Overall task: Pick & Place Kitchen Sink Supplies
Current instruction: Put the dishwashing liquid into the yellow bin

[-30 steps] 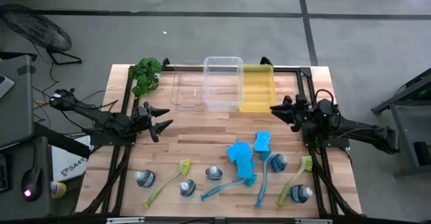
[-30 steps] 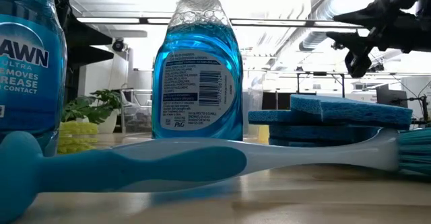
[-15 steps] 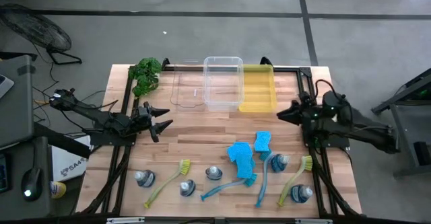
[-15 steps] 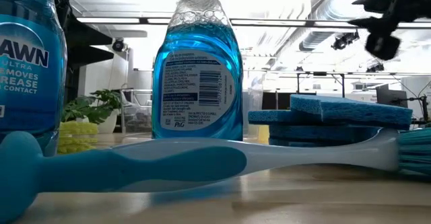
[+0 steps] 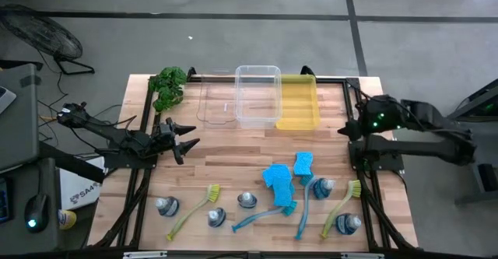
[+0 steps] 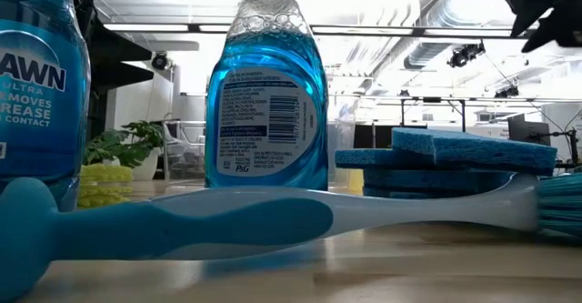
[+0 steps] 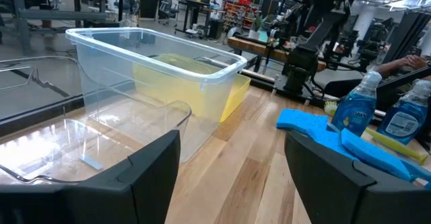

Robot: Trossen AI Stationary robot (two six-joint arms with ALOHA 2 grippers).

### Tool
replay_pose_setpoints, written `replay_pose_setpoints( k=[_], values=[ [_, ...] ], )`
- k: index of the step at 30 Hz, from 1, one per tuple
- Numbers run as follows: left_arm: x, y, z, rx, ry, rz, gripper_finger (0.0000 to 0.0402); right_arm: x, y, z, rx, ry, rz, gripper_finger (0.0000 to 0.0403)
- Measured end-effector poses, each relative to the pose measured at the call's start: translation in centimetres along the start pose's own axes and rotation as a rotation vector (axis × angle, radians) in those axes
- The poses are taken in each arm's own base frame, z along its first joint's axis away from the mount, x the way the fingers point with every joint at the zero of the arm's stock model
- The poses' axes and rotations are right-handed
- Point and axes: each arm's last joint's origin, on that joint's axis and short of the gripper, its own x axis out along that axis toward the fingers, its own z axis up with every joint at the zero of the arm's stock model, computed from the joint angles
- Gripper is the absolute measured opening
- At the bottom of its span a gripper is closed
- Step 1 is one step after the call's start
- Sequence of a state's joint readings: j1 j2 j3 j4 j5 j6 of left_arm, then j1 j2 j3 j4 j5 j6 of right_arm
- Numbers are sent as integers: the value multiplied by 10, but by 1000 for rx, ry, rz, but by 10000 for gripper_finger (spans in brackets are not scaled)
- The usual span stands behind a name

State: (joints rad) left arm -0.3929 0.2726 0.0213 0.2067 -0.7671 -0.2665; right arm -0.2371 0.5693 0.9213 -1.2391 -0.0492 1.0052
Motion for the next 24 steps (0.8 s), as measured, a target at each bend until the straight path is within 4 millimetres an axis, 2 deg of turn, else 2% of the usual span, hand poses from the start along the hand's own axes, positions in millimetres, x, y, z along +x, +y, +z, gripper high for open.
replay_pose_setpoints(
  k=[5,10,24],
  values=[
    [0,0,0,0,0,0,264,0,25,4,20,81,-120,140],
    [0,0,0,0,0,0,264,12,51,0,42,163,-167,140],
    [0,0,0,0,0,0,264,55,95,-45,139,316,-294,140]
  ],
)
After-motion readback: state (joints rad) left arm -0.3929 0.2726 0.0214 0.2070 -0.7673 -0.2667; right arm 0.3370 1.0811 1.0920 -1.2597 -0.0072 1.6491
